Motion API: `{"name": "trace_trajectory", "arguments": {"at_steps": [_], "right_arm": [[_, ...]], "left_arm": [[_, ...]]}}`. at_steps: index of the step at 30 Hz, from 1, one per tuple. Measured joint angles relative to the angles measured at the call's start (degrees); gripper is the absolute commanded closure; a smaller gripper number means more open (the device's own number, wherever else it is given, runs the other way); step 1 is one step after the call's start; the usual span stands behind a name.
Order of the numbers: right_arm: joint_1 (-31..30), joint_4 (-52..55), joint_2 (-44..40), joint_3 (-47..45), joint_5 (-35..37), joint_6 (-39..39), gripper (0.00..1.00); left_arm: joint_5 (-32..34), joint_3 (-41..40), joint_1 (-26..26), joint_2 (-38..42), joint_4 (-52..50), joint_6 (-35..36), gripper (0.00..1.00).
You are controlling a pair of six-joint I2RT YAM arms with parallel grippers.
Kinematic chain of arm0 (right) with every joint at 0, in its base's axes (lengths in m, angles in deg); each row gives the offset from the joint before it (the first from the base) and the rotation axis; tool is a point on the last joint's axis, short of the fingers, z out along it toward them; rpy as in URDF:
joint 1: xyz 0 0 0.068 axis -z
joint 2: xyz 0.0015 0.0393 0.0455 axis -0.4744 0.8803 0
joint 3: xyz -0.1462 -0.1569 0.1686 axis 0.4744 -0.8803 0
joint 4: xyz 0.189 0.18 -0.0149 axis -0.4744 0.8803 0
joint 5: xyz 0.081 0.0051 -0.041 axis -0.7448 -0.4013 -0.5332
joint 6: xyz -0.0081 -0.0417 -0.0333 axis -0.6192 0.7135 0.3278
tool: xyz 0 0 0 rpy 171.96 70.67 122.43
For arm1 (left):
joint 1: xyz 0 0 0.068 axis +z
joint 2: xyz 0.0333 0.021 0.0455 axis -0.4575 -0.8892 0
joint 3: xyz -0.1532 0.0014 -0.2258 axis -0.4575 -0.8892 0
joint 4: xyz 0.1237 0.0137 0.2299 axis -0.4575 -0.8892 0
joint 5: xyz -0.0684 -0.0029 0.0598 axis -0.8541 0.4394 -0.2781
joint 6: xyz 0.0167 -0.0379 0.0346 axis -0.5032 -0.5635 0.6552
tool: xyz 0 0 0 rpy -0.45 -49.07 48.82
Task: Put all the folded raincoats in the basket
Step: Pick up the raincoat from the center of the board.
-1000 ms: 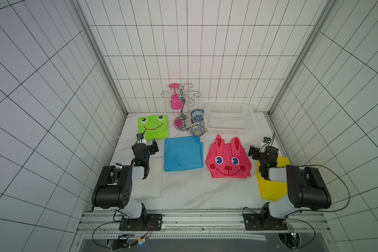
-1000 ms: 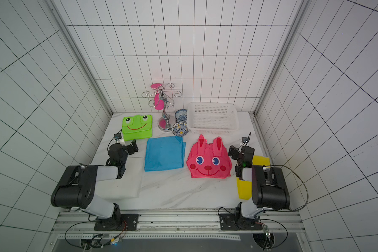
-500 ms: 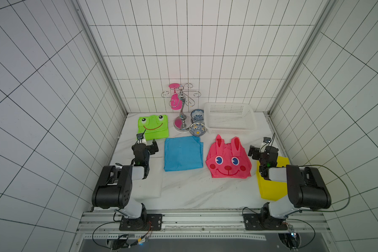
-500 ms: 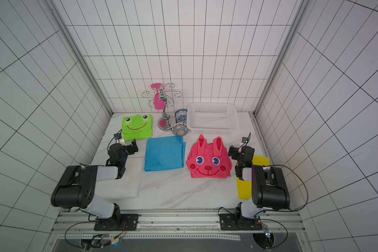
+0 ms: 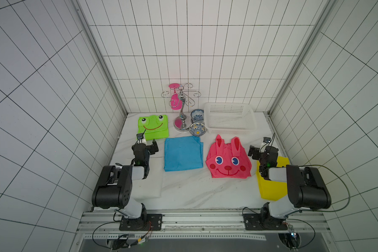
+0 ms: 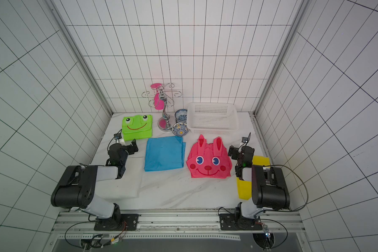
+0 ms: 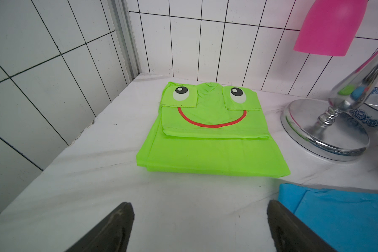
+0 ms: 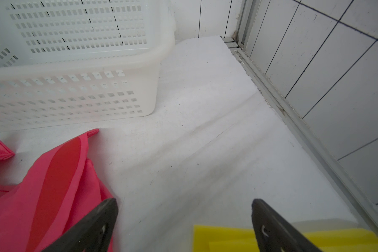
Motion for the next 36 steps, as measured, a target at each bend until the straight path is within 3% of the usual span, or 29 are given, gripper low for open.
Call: {"name": "trace_trajectory", "arguments": {"at_steps": [11, 17, 20, 24, 28, 33, 36], "right_arm": [[0.4, 2.2, -2.3, 0.0, 0.3, -0.3, 0.01], [0.4, 26.7, -21.3, 8.5, 3.7, -3.2, 0.01], [0.4, 39.8, -28.7, 18.0, 5.6, -6.4, 0.01], [0.8, 54.6, -35.1, 25.3, 8.6, -18.2, 0.01], [1.5, 64.1, -39.8, 24.5, 1.0, -24.2, 0.04], [-0.7, 71.4, -38.1, 22.1, -9.9, -31.7, 0.11], [-3.8, 76.4, -34.3, 20.0, -12.9, -35.2, 0.13]], "left_arm": [[0.8, -0.3, -1.1, 0.0, 1.9, 0.7, 0.02], [-3.5, -4.1, -1.1, 7.0, 0.2, 2.2, 0.02], [-7.6, -0.1, -1.1, 16.5, -12.7, 2.8, 0.03], [-15.3, 13.6, -1.1, 23.7, -32.3, 4.8, 0.03], [-22.2, 22.3, -1.1, 24.4, -47.1, 7.5, 0.02], [-32.7, 23.8, -1.3, 24.3, -65.7, 16.5, 0.02], [-36.2, 23.8, -5.6, 24.2, -73.9, 22.5, 0.02]]}}
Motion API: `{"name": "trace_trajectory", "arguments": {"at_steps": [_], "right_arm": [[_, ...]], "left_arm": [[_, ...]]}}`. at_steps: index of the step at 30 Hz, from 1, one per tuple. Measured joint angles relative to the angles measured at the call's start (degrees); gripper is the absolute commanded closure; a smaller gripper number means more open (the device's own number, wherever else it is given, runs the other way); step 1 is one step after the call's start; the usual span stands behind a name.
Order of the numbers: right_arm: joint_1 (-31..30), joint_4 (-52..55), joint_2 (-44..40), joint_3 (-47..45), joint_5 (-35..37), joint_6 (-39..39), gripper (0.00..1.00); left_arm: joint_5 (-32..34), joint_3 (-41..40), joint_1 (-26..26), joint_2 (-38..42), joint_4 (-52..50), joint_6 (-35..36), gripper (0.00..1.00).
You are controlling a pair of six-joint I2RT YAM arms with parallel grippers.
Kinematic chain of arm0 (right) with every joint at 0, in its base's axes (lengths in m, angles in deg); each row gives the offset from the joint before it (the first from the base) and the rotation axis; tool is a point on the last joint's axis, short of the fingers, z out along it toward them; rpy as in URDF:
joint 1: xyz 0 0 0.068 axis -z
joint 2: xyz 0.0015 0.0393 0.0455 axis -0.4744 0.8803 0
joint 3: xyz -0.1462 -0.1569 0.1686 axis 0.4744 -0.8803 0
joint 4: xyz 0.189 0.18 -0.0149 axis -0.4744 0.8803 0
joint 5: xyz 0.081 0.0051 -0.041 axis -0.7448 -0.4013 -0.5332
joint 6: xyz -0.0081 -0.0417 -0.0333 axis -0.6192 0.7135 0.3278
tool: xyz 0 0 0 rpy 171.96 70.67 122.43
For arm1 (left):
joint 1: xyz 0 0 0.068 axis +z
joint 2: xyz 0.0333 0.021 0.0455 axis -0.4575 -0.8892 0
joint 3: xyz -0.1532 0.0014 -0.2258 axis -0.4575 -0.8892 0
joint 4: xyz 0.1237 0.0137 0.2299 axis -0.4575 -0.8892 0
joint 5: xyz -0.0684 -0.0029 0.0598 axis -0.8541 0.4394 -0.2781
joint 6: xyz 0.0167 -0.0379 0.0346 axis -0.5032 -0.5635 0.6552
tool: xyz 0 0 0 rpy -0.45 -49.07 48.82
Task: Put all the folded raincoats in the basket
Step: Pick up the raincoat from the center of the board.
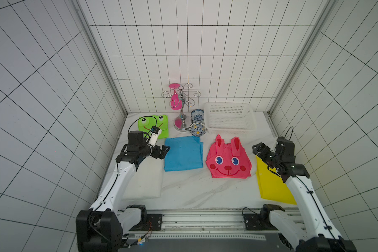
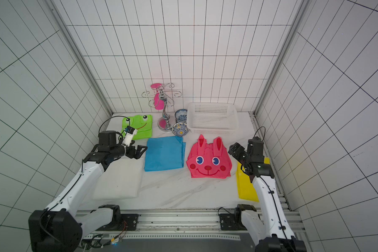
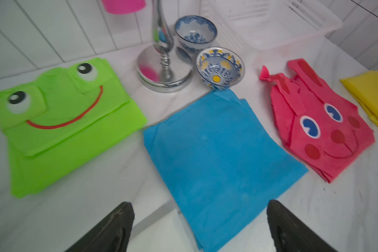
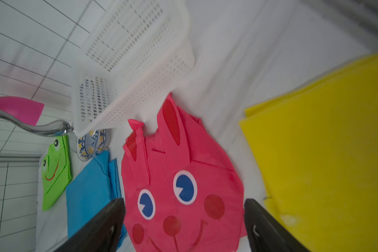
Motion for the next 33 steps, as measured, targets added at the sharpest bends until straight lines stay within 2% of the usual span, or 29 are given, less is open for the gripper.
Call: {"name": "trace_trajectory", "arguments": {"at_steps": [5, 7, 9, 13, 15, 18, 28, 33], "right_arm": [[-1.5, 10.2, 2.8, -2.6, 1.0, -8.0, 0.15], [-1.5, 12.5, 2.3, -4.8, 1.9, -11.6, 0.21], [-1.5, 13.6, 1.9, -6.9, 2.5, -14.2, 0.24], [-1.5, 12.7, 2.4, -9.6, 2.9, -18.4, 0.39], [-1.4, 11.2, 4.3, -9.9, 2.9, -19.6, 0.4], [-0.8, 8.9, 8.2, -9.9, 2.0, -21.2, 0.34], [-0.3, 2.8, 12.0, -10.2, -0.2, -24.4, 0.36], [0.4, 2.0, 12.6, -10.2, -0.4, -24.7, 0.37]], "left_arm": [[2.5, -0.7, -14.6, -0.2, -5.2, 8.0, 0.02], [4.7, -1.0, -20.5, -1.4, -6.1, 11.0, 0.02], [7.0, -1.0, -25.6, -3.5, -6.0, 13.4, 0.02], [11.9, -0.7, -35.8, -9.7, -3.6, 18.4, 0.02], [13.6, 0.0, -39.7, -13.2, -1.8, 20.6, 0.02], [15.6, 1.5, -43.7, -17.9, 2.1, 23.0, 0.02], [26.9, 13.8, -50.6, -36.0, 12.2, 22.8, 0.03], [30.3, 15.3, -52.7, -41.2, 14.6, 22.2, 0.12]]}}
